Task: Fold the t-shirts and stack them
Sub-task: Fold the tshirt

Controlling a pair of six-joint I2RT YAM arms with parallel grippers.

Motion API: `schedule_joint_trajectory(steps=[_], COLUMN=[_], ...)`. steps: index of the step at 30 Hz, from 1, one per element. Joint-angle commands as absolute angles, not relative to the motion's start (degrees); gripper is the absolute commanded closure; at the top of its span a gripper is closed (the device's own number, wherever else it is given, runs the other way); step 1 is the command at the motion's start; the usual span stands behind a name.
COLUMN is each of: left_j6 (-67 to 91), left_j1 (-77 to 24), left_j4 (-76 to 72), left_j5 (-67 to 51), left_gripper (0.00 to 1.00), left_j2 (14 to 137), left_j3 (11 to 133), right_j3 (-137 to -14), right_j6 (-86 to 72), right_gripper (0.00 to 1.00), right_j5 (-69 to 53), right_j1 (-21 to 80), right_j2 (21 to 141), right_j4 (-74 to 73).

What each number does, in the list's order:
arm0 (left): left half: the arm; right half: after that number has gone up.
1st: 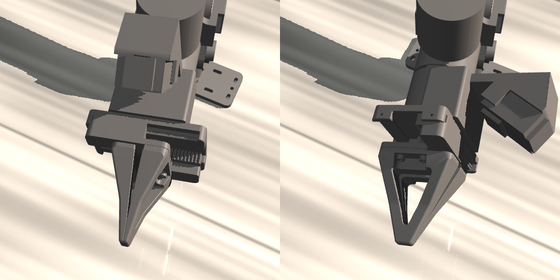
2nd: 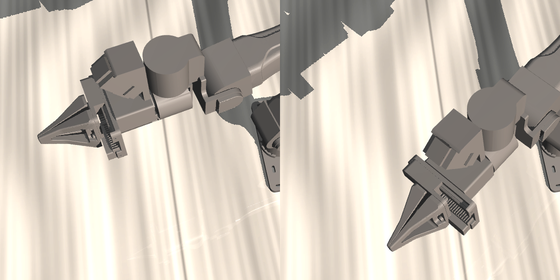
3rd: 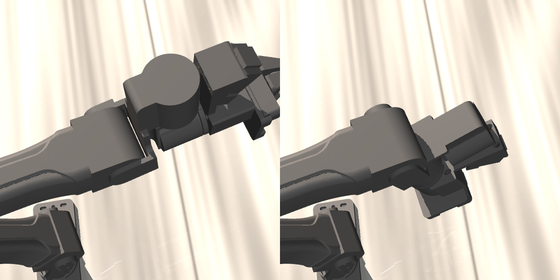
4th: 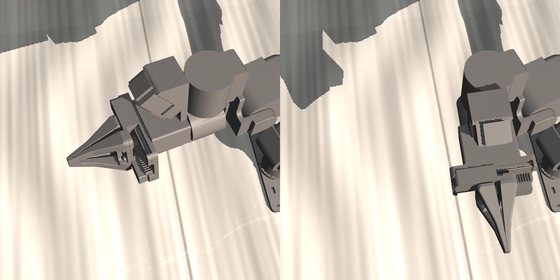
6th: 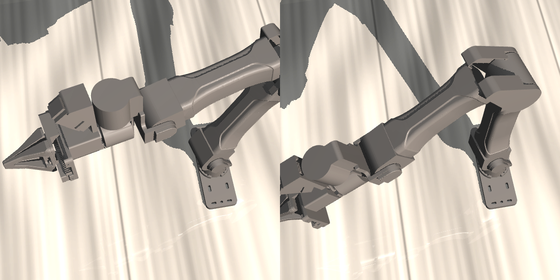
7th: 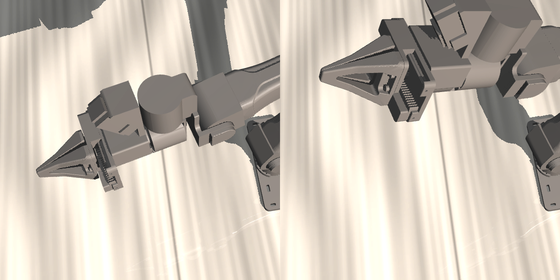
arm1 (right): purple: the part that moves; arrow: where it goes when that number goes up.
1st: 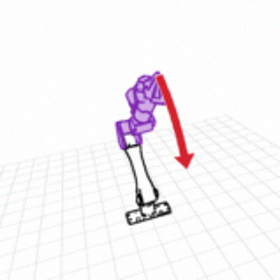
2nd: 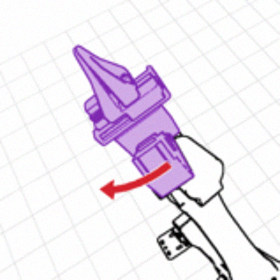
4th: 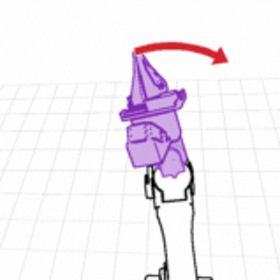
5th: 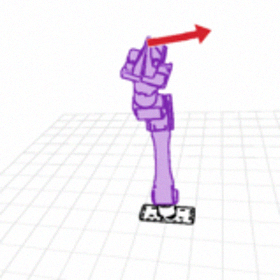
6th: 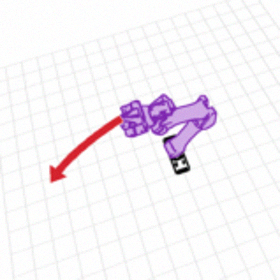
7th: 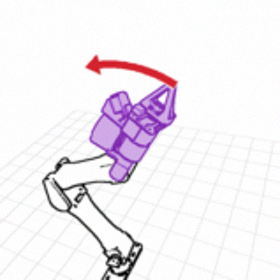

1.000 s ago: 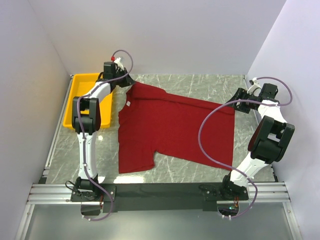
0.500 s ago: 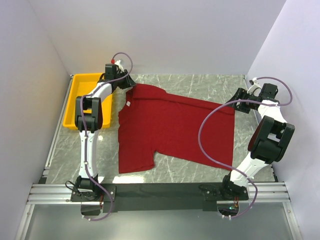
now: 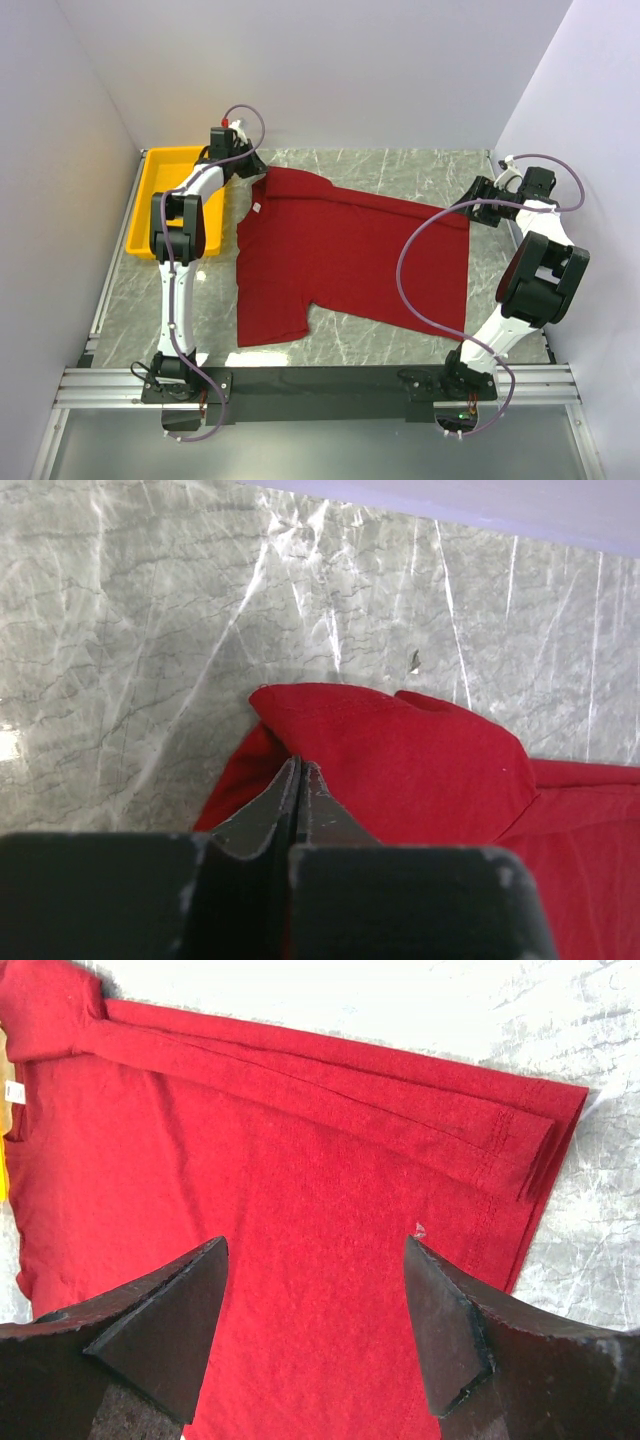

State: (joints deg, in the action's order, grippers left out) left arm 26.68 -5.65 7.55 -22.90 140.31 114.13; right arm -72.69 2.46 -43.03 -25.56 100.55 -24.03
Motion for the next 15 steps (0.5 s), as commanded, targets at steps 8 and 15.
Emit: schedule_joint_trajectory(steps=[8, 15], left_j6=[23.6, 17.0], left_j1=[-5.6, -5.6], left_j4=[-3.3, -7.8], left_j5=[-29.0, -33.2], left_gripper=[1.00, 1.00], left_j2=[131.8, 123.5], left_j3=[106.1, 96.8], right_j3=[-73.5, -72.9], right_j6=[3.2, 3.2], right_gripper=[0.23, 0.23], right_j5=[-44.2, -44.5], right_j1=[-26.5, -27.2], right_j2=[98.3, 97.8], right_j4=[-24.6, -24.4])
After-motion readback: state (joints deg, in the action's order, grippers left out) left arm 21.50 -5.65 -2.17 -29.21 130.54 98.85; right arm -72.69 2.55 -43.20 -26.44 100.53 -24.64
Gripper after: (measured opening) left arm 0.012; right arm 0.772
